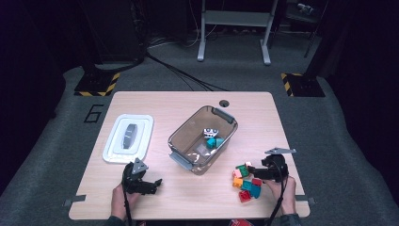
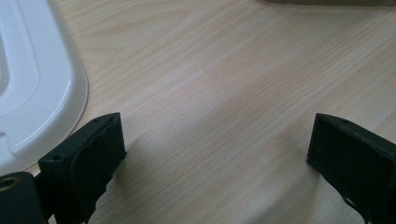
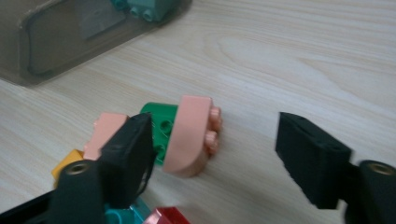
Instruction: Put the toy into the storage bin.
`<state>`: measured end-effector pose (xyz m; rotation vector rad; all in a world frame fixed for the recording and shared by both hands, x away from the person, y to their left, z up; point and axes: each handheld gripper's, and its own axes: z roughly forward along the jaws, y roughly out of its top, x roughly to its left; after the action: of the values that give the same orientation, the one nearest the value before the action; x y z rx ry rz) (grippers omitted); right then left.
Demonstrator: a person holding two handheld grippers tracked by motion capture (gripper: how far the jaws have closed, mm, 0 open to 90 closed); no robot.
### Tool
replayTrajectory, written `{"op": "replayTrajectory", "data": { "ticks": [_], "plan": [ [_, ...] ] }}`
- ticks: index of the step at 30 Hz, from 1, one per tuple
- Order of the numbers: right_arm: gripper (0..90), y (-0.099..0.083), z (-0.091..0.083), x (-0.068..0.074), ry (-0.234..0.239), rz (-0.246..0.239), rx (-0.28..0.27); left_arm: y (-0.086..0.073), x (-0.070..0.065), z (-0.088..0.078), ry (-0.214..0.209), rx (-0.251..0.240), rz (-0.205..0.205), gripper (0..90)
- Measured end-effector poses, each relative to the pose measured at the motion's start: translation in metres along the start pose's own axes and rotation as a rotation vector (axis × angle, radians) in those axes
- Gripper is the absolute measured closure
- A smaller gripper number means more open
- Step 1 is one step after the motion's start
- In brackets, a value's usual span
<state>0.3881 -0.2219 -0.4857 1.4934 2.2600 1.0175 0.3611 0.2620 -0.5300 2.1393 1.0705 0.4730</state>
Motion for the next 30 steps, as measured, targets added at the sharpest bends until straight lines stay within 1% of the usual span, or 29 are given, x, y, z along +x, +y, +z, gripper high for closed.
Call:
{"op": "replayTrajectory", "data": {
  "ticks": [1,2,3,4,5,6,8,9,10,11,12,13,14,17,18,19,21,22,23,25,26,27,28,29,30],
  "plan": [
    [35.6,0.002,0.002,0.001,0.007,-0.014,0.003,0.000,0.000,0.000,-0.001,0.000,0.001,4.0],
    [39.5,0.004,0.005,0.002,0.011,-0.021,0.020,0.000,0.000,0.000,-0.001,-0.001,0.000,4.0],
    [44.6,0.006,0.007,0.004,0.004,-0.012,0.033,0.000,0.000,0.001,0.005,-0.009,0.000,4.0],
    [47.3,0.007,0.010,0.002,-0.001,-0.023,0.036,0.000,0.000,0.001,0.004,-0.008,-0.002,4.0],
    [49.9,0.008,0.011,0.003,-0.001,-0.001,0.046,0.000,0.000,0.001,0.004,-0.009,-0.005,4.0],
    [52.2,0.008,0.012,0.001,0.008,-0.001,0.044,0.000,0.000,0.001,0.004,-0.009,-0.008,4.0],
    [54.2,0.009,0.014,0.000,0.003,0.005,0.063,0.000,0.000,0.001,0.003,-0.007,-0.005,4.0],
    [55.0,0.009,0.015,-0.001,-0.001,0.001,0.069,0.001,0.000,0.002,0.003,-0.008,-0.007,4.0],
    [57.6,0.009,0.015,-0.001,-0.002,0.000,0.078,0.001,0.000,0.002,0.003,-0.008,-0.007,4.0],
    [59.2,0.009,0.015,-0.002,-0.005,-0.011,0.088,0.001,0.000,0.002,0.002,-0.008,-0.006,4.0],
    [61.0,0.009,0.016,-0.001,-0.014,0.000,0.091,0.001,0.000,0.002,0.002,-0.009,-0.007,4.0],
    [63.6,0.009,0.016,-0.003,-0.014,-0.013,0.093,0.001,0.000,0.002,0.002,-0.009,-0.006,4.0],
    [64.0,0.009,0.016,-0.003,-0.015,-0.002,0.094,0.001,0.000,0.002,0.002,-0.009,-0.006,4.0],
    [64.0,0.009,0.017,-0.006,-0.019,-0.009,0.092,0.001,0.000,0.002,0.002,-0.009,-0.006,4.0],
    [63.9,0.009,0.017,-0.005,-0.017,-0.003,0.091,0.001,0.000,0.002,0.002,-0.009,-0.005,4.0],
    [62.9,0.009,0.018,-0.005,-0.017,-0.009,0.094,0.001,0.000,0.002,0.004,-0.008,-0.003,4.0],
    [63.3,0.008,0.020,-0.005,-0.037,-0.023,0.110,0.001,0.000,0.002,0.004,-0.009,-0.004,4.0],
    [64.2,0.008,0.020,-0.004,-0.043,-0.012,0.107,0.001,0.000,0.002,0.004,-0.009,-0.003,4.1],
    [64.8,0.007,0.020,-0.004,-0.049,-0.015,0.094,0.001,0.000,0.002,0.004,-0.008,-0.001,4.1],
    [65.5,0.007,0.019,-0.004,-0.057,-0.009,0.089,0.001,0.000,0.002,0.003,-0.008,0.000,4.1],
    [65.6,0.007,0.018,-0.004,-0.054,-0.005,0.088,0.001,0.000,0.002,0.003,-0.008,0.000,4.1],
    [65.7,0.007,0.017,-0.004,-0.058,0.007,0.085,0.001,0.000,0.002,0.003,-0.008,0.000,4.2],
    [65.7,0.008,0.015,-0.005,-0.063,0.004,0.073,0.001,0.000,0.002,0.003,-0.008,0.001,4.2],
    [65.8,0.009,0.014,-0.005,-0.062,0.012,0.067,0.001,0.000,0.002,0.003,-0.008,0.001,4.2],
    [65.8,0.010,0.012,-0.006,-0.063,0.003,0.058,0.001,0.000,0.002,0.003,-0.010,-0.003,4.2]
  ]
}}
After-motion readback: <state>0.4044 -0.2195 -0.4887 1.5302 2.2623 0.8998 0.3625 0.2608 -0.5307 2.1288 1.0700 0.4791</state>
